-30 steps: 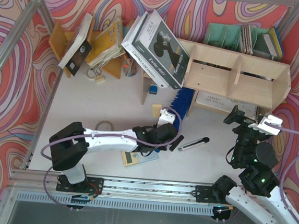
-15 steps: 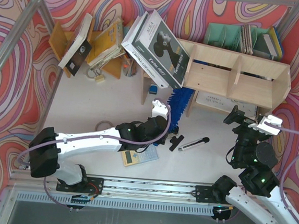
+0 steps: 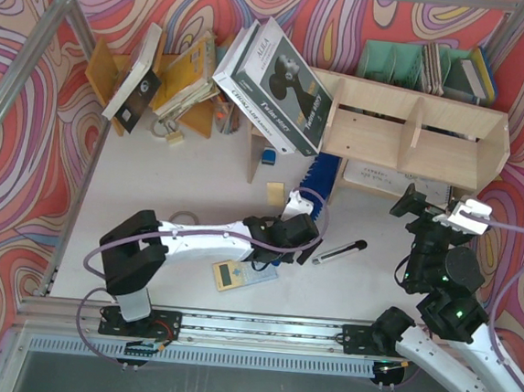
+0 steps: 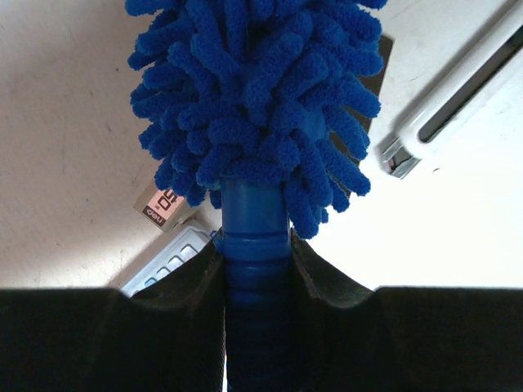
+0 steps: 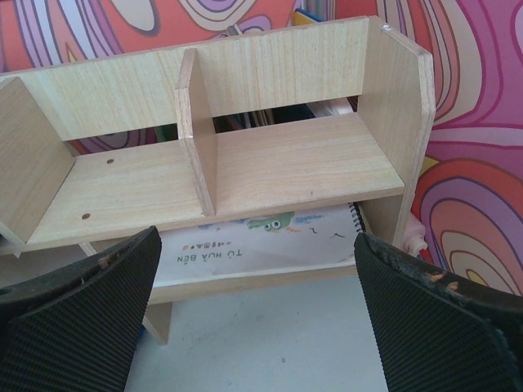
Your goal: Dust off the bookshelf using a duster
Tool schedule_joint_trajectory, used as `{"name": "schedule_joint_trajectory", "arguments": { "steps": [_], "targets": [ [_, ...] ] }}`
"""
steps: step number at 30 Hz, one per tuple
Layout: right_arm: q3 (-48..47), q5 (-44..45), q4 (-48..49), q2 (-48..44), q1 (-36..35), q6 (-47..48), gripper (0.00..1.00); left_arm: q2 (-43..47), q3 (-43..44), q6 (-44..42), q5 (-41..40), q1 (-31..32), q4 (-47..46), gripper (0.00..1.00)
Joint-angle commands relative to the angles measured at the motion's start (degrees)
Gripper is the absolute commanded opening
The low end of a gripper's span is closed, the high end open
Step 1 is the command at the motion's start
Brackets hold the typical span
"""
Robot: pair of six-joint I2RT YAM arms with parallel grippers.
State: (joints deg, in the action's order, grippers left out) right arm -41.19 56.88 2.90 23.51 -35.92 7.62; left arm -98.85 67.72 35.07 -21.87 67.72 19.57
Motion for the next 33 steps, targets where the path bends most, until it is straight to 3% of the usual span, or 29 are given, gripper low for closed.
{"name": "schedule_joint_trajectory", "arguments": {
  "steps": [1,8,18,33],
  "targets": [
    [-0.37,-0.11,0.27,0.31,0.34,0.07,0.89,-0.77,2.33,-2.55,3.41,0.57,1.69,0.0],
    [-0.34,-0.19,0.18,0.41,0.35,-0.05,0.9,4.63,1.8,-4.16,-3.46,0.56,1.81,0.0],
    [-0.3,-0.11,0.0,-0.04,0.38,-0.11,0.89,17.23,-5.58,-6.64,-3.46,0.56,-10.25,0.0],
    [-0.35,-0.07,-0.17,-0.04,0.36,-0.08,0.89,4.21,-2.14,-5.12,1.23,0.57,-0.35,0.0]
  ]
}}
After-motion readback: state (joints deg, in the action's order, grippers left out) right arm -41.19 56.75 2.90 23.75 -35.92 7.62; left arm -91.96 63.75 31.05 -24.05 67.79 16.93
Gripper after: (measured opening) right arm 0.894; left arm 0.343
